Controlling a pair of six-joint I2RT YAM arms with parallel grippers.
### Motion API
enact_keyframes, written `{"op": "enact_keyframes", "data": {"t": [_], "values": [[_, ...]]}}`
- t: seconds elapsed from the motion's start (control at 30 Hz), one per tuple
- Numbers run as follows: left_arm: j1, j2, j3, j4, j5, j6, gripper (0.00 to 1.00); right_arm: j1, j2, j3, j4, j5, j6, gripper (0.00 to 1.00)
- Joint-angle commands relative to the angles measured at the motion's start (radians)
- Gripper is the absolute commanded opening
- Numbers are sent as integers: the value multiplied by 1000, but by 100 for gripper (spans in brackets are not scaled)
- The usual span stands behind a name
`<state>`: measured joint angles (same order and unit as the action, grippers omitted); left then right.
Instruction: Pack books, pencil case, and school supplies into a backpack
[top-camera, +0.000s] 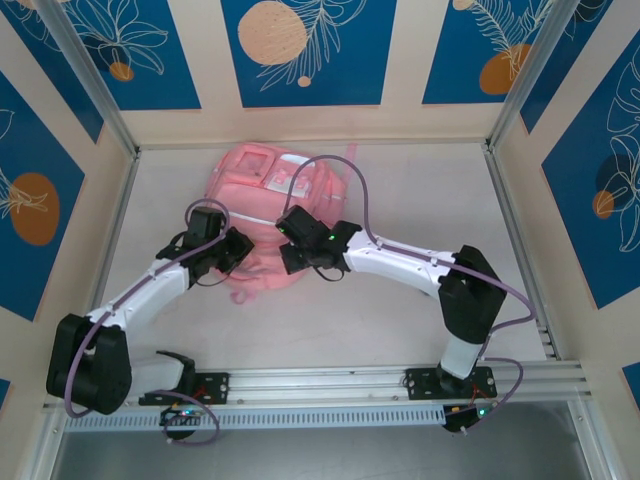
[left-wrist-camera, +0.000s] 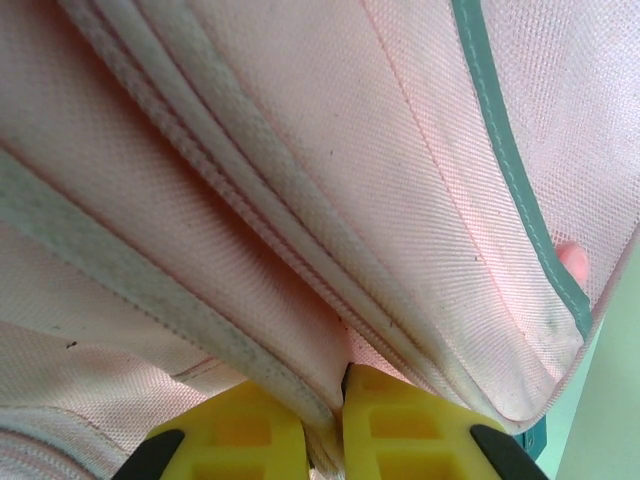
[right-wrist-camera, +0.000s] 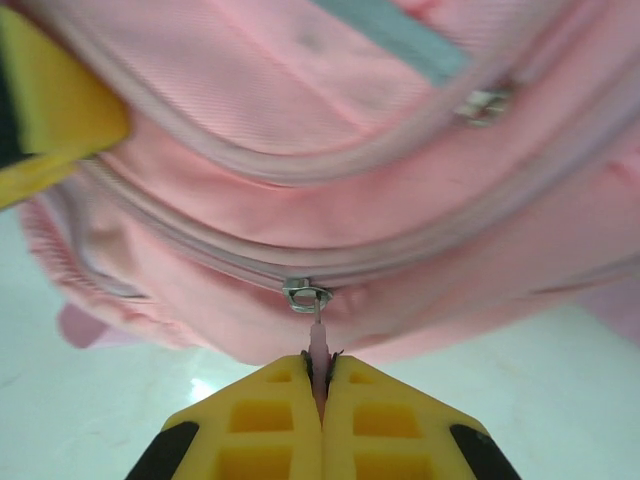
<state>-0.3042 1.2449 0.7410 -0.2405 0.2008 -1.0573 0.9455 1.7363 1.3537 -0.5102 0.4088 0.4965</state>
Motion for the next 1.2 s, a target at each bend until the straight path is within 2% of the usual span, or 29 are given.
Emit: {"op": "enact_keyframes", "data": {"t": [0.0,0.1,0.43,0.63,0.7,0.83,0.87,0.93,1.0,1.07,1.17], "values": [[8,-24,-15,-52,-51,65,6,-51,-66,-45,-96,154,-11,0],[8,-35,-21,-56,-36,70,5,-91,-74,-63,-88,185,-17,0],[1,-106,-38,-197,81,171,3,-275,22,22,9,129,-96,0],[2,-170,-73,-271,155,218,4,-304,103,139,-91,191,-48,0],[0,-175,-75,-278,186,225,9,-304,101,132,-91,170,-37,0],[0,-202,-37,-317,183,246,35,-310,70,110,-109,161,-25,0],[0,-205,-15,-338,174,260,42,-313,56,109,-127,146,-26,2],[0,-207,30,-371,168,292,52,-318,20,100,-152,94,-28,27],[0,-202,81,-399,160,325,59,-321,-40,68,-148,13,-43,46],[0,-193,125,-415,156,357,62,-325,-101,20,-117,-102,-59,59],[-1,-170,187,-429,131,401,64,-330,-164,-41,-64,-305,-70,69]]}}
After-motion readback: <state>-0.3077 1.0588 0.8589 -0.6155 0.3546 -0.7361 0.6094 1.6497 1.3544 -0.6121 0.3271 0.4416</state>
